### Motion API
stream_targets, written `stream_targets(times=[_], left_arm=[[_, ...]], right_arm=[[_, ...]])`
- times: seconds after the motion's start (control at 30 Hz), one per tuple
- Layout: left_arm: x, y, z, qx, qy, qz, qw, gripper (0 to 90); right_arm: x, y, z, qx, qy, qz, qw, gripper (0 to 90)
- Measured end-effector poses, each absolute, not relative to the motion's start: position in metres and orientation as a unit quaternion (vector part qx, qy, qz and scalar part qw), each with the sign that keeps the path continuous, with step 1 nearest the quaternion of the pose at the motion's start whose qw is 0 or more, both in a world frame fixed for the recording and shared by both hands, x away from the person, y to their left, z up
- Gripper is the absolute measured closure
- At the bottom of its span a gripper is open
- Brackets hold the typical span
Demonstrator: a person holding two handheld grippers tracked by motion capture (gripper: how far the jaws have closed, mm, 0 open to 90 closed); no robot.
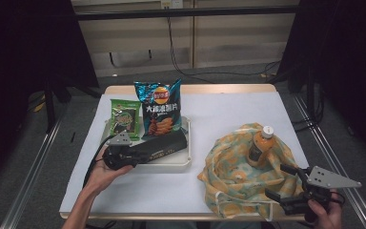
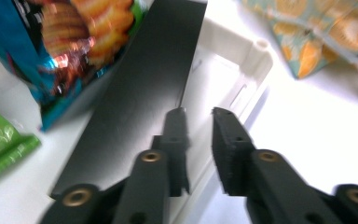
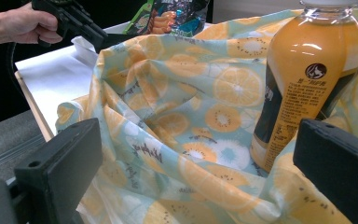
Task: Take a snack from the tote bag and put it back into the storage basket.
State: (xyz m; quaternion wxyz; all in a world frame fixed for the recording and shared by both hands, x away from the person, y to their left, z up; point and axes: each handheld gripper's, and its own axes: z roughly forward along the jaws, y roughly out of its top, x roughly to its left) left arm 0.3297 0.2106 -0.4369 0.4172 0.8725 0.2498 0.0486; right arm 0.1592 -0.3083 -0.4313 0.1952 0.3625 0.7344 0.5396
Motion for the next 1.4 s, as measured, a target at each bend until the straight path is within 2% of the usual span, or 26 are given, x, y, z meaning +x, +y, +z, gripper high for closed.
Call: stream_targets(times=[0.13,0.3,0.37,0.9,1.17,1.4], left_arm=[[0.333,0.213,-0.444,0.869,0.267,0.045,0.415,80.0],[0.337,0.213,-0.444,0.866,0.278,0.056,0.411,78.0],[0.338,0.213,-0.445,0.866,0.284,0.062,0.406,74.5],[0.345,0.215,-0.452,0.86,0.305,0.07,0.404,70.6],[0.337,0.214,-0.441,0.846,0.296,0.076,0.437,69.4],[0.326,0.203,-0.434,0.839,0.28,0.069,0.462,60.8]], right_arm=[[0.158,-0.308,-0.432,0.362,0.735,0.54,0.194,0.8],[0.16,-0.305,-0.436,0.364,0.741,0.531,0.191,1.1],[0.16,-0.304,-0.436,0.36,0.743,0.532,0.189,1.1],[0.161,-0.304,-0.437,0.363,0.744,0.528,0.186,1.1],[0.162,-0.306,-0.436,0.365,0.743,0.526,0.196,1.6],[0.163,-0.31,-0.432,0.378,0.736,0.524,0.202,2.9]])
